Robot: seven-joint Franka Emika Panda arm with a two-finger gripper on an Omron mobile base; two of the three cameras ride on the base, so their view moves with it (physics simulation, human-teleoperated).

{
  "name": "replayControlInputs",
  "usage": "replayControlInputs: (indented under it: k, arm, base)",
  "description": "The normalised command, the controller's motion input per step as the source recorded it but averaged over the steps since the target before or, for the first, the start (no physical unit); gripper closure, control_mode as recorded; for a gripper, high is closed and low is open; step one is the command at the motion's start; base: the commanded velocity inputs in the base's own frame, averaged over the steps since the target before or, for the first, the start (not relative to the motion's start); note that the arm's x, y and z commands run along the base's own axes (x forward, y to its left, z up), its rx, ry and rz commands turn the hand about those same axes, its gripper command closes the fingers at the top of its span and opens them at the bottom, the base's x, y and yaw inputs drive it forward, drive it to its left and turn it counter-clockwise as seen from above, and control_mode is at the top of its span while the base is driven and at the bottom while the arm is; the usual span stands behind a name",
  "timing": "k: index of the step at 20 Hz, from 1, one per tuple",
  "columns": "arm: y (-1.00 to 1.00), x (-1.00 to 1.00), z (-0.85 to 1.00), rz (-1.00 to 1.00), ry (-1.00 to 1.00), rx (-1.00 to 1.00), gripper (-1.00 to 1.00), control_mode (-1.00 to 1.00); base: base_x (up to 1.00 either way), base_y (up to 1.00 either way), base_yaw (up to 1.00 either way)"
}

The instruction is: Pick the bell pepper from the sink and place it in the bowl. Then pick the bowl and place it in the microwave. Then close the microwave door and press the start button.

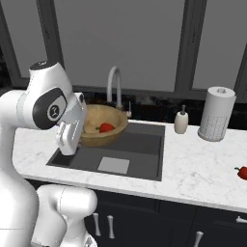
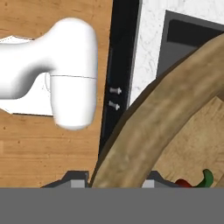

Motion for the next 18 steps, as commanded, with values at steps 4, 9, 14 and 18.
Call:
replayControlInputs:
  k: [4,9,14,18]
  arm:
    - [0.11,-0.03,0.02,0.00,-0.03,0.00,1.00,1.00]
    - [0.00,0.00,0.00,0.00,0.00,0.00,1.00,1.00]
    - [0.00,0.00,0.00,0.00,0.00,0.00,1.00,1.00]
    - [0.00,0.00,0.00,0.00,0.00,0.00,1.00,1.00]
  base:
    - [-0.10,0.38,0.00]
    - [-0.38,0.46,0.23]
    - [-0.51,0.52,0.56]
    - [-0.08,0.27,0.80]
